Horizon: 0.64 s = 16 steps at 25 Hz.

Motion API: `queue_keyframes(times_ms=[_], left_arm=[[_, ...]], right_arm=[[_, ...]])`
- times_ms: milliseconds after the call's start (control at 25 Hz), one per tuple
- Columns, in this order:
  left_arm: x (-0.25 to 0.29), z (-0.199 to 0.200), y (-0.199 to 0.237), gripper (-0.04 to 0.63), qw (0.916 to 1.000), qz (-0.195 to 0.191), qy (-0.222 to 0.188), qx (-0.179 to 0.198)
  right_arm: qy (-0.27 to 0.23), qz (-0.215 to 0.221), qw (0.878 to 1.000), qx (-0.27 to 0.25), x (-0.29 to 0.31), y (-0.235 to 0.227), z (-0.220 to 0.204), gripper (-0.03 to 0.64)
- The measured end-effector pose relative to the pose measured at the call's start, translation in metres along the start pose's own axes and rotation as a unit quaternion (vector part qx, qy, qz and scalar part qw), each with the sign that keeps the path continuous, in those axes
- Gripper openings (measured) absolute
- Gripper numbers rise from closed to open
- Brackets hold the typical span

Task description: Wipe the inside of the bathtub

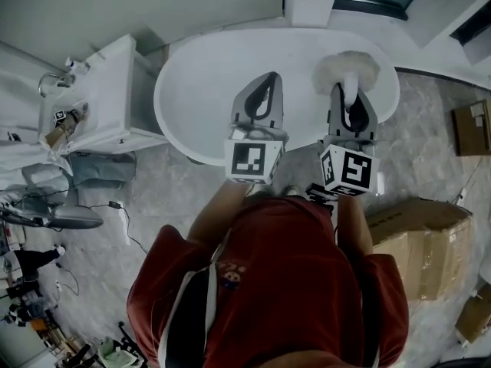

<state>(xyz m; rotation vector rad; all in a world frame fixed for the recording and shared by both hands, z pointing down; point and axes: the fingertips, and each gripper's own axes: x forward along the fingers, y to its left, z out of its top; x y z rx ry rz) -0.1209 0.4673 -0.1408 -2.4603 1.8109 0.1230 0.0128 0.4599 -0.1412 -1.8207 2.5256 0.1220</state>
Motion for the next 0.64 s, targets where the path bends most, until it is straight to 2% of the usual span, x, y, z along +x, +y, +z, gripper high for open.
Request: queue_keyframes(times_ms=[640], left_arm=[[0.008,0.01,-0.027,0.015,0.9993,-0.033,-0.014,0.009]], right_arm=[[0.01,-0.015,1.0,-0.008,-0.011,-0.013,-0.006,0.095]])
